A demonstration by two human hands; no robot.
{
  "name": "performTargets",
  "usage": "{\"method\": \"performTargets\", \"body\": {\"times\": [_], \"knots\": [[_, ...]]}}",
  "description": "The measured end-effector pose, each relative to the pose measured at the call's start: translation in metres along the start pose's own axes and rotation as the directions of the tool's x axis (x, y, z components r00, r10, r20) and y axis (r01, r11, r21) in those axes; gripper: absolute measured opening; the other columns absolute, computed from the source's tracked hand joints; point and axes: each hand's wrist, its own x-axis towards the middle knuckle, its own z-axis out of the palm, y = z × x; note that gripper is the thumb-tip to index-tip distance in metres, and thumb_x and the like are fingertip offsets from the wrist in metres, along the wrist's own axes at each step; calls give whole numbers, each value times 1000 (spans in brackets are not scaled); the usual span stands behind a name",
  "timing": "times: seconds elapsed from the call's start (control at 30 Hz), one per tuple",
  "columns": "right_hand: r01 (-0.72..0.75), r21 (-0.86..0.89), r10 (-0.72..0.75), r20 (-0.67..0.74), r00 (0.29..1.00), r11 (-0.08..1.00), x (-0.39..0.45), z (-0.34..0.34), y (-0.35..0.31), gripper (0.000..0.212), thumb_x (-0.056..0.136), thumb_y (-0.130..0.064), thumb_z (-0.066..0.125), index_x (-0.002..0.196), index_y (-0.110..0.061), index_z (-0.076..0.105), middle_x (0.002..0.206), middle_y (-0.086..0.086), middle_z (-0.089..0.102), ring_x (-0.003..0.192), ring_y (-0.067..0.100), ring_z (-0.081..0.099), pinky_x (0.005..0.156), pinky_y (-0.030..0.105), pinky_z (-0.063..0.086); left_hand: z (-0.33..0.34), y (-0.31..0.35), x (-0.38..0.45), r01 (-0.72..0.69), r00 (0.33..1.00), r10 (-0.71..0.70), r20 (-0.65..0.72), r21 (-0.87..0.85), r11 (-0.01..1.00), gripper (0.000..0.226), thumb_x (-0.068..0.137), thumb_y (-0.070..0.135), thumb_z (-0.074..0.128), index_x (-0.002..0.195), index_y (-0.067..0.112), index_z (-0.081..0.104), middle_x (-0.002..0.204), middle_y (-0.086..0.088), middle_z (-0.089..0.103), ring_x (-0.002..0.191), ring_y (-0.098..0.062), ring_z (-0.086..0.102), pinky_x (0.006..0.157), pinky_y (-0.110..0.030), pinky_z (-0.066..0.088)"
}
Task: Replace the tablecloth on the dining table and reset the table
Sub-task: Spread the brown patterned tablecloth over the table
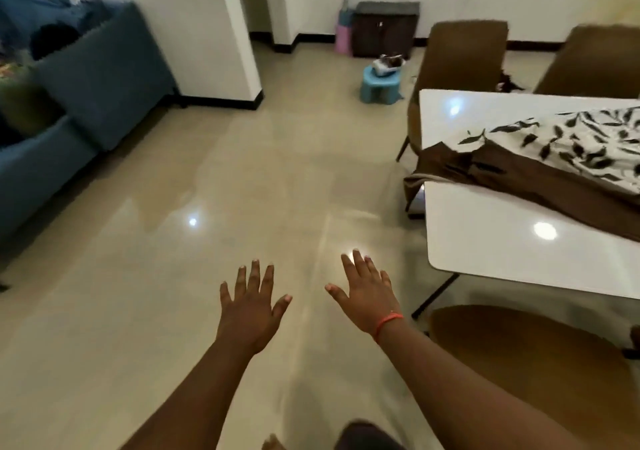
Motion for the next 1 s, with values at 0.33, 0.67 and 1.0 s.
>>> {"method": "performTargets", "body": {"times": [0.33, 0.67, 1.0], "knots": [[-383, 294, 449, -204, 870, 876, 148, -79, 62, 93, 83, -79, 14, 157, -23, 17, 166, 10, 10, 152, 26, 13, 121, 40, 20, -74, 63, 254, -446, 895, 443, 48, 102, 889, 99, 62, 78, -38, 148, 31, -25, 163, 1, -22, 152, -24, -15, 121, -55, -2], [-598, 560, 774, -134, 619, 574, 310, -157, 195, 64, 98, -53, 46, 153, -24, 31, 164, 14, 8, 143, 35, 33, 113, 41, 35, -120, 211, 481, -633, 774, 621, 128, 114, 766, 89, 80, 74, -16, 157, 29, -10, 166, -2, -13, 153, -26, -10, 120, -56, 0], [-630, 774, 991, 26, 133, 64, 371, -187, 261, 49, 102, -40, 47, 135, -4, 55, 153, 16, 33, 133, 31, 45, 113, 35, 34, -123, 390, 638, -940, 336, 836, 433, 103, 324, 64, 103, 55, 24, 158, 23, 14, 166, -10, 4, 153, -29, 3, 123, -52, 8]]}}
